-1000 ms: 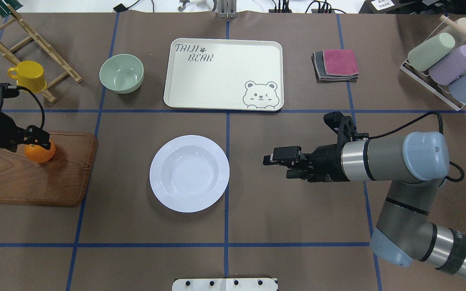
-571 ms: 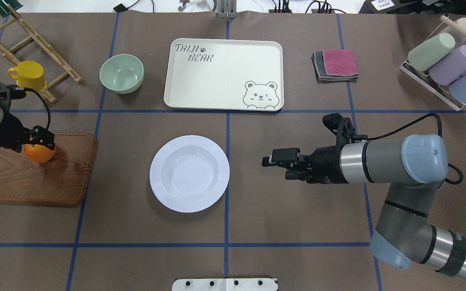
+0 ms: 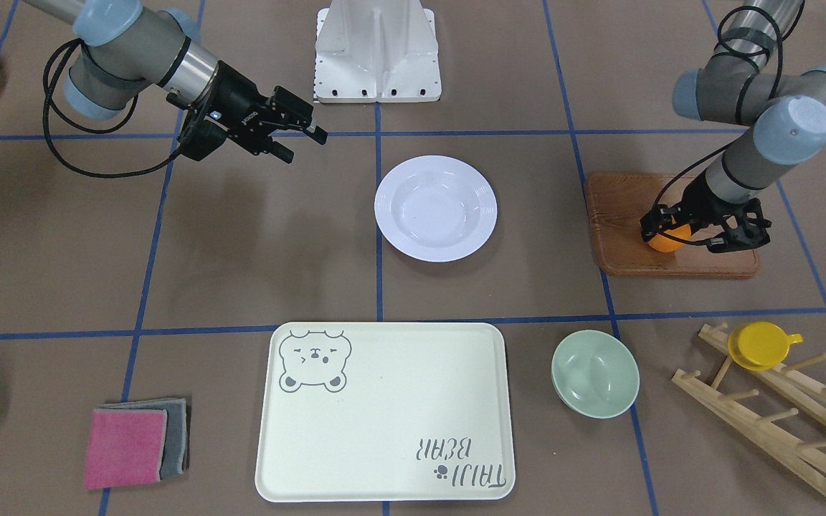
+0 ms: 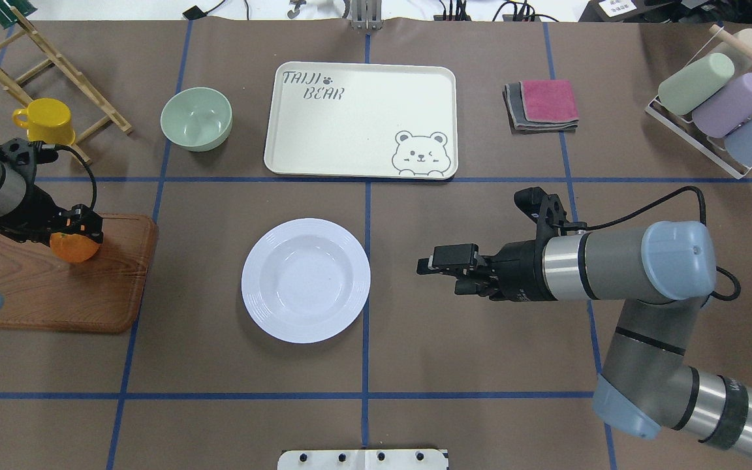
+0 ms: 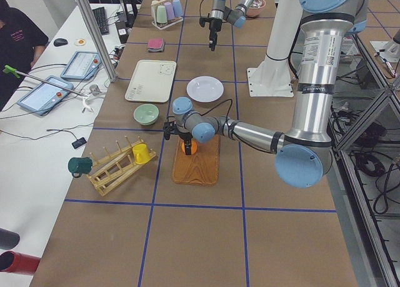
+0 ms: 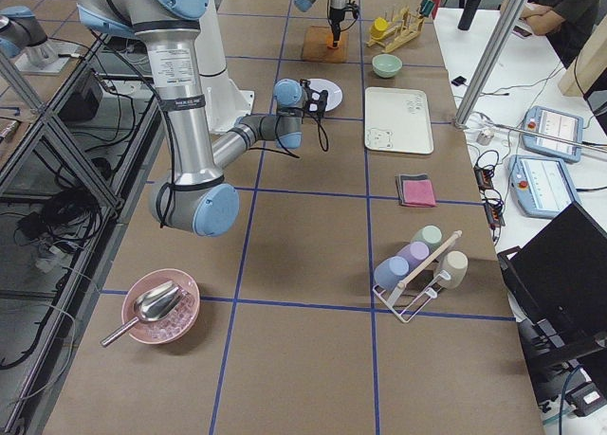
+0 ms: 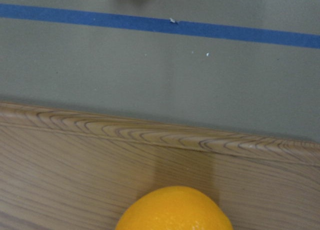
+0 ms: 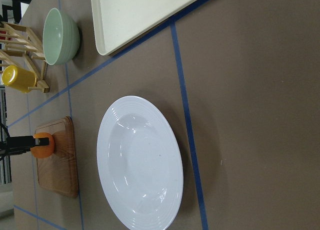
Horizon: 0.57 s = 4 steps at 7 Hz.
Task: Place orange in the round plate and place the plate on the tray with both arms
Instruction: 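Carry the orange onto the white plate while the right gripper grips its rim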
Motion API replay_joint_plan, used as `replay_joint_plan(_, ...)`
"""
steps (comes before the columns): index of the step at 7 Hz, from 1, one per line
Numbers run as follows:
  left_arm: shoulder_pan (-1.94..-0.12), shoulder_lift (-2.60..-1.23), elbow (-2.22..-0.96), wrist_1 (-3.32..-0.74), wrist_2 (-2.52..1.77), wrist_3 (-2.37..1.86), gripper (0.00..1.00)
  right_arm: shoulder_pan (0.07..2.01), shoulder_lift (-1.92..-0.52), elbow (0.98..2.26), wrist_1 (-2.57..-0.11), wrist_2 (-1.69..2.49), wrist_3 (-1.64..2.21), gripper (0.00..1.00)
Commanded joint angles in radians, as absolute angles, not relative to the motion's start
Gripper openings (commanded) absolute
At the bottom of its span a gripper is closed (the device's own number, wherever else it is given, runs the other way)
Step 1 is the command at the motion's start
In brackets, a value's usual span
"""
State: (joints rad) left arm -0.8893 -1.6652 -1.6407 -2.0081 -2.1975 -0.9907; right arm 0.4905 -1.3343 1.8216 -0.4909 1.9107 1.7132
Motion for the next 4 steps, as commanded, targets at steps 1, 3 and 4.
replay_joint_plan(1,-0.884,-1.699,-1.667,-1.982,-2.213,-1.014,0.82,0.416,-1.289,1.812,-0.489,1.784,1.717,1.00)
replay_joint_plan(3,-0.884,-1.838,-1.712,-1.837,-2.232,-1.111,0.79,0.342,-1.263,1.749,-0.381,1.626,1.710,1.00)
replay_joint_plan(4,-0.861,-1.909,-1.713,-1.803,-2.230,-1.191,0.78,0.344,-1.256,1.700,-0.326,1.621,1.701,1.00)
